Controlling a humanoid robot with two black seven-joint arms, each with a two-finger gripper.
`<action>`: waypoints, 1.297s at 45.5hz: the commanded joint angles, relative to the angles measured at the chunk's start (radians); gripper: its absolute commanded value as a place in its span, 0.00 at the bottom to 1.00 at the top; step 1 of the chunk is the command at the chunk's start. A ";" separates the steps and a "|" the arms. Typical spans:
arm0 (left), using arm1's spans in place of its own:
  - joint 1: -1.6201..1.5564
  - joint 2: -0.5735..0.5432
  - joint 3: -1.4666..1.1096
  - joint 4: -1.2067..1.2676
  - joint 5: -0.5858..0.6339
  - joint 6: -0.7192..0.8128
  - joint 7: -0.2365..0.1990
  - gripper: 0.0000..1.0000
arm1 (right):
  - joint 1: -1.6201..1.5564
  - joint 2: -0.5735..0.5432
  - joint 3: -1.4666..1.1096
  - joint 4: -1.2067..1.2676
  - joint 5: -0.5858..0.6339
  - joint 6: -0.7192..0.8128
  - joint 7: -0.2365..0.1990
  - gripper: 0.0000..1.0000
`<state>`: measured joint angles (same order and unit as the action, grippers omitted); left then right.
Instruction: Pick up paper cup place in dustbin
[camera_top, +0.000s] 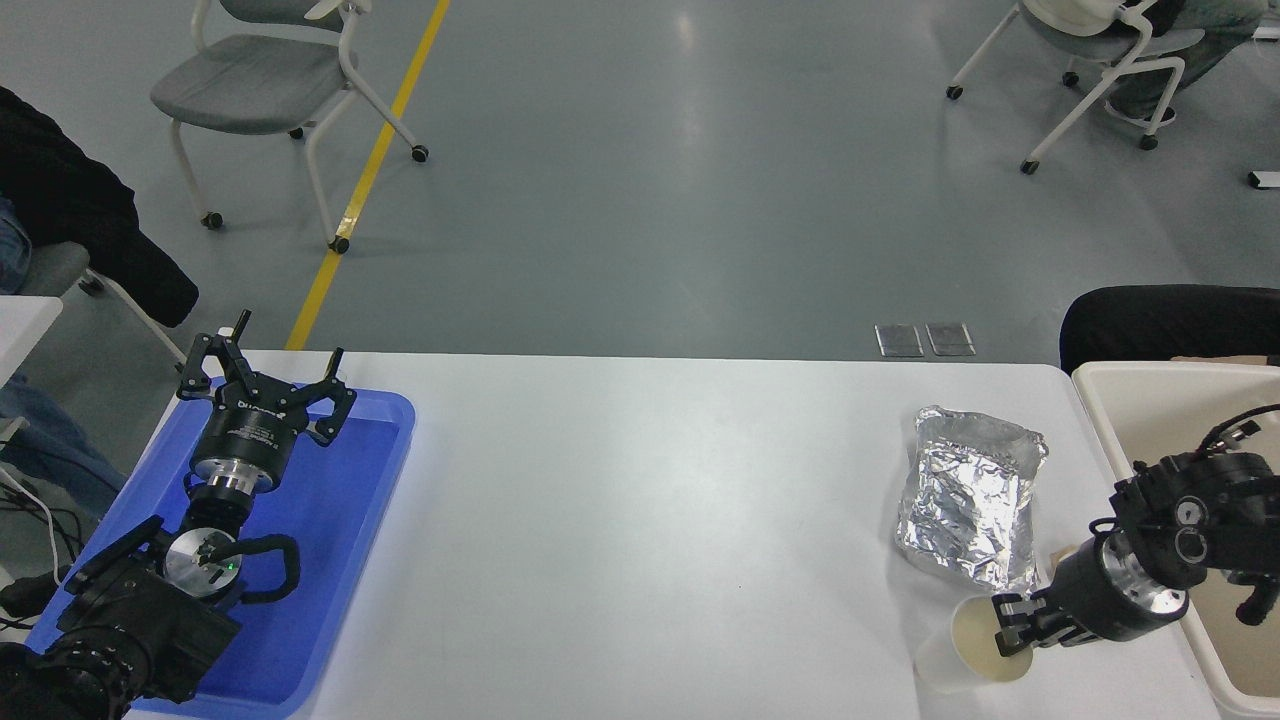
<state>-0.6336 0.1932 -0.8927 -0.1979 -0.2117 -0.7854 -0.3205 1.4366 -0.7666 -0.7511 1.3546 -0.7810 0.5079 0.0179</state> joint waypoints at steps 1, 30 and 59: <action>0.000 0.000 0.000 0.000 0.000 0.000 0.000 1.00 | 0.322 -0.033 -0.204 0.118 0.064 0.058 -0.001 0.00; 0.002 0.002 0.000 0.000 0.000 0.000 0.000 1.00 | 1.125 0.170 -0.539 0.291 0.290 0.277 -0.006 0.00; 0.002 0.003 -0.002 0.000 0.000 0.000 -0.002 1.00 | 1.047 0.001 -0.677 0.089 0.042 0.277 0.002 0.00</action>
<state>-0.6320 0.1960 -0.8929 -0.1969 -0.2116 -0.7854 -0.3222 2.5473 -0.6458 -1.3917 1.5740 -0.5794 0.7833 0.0162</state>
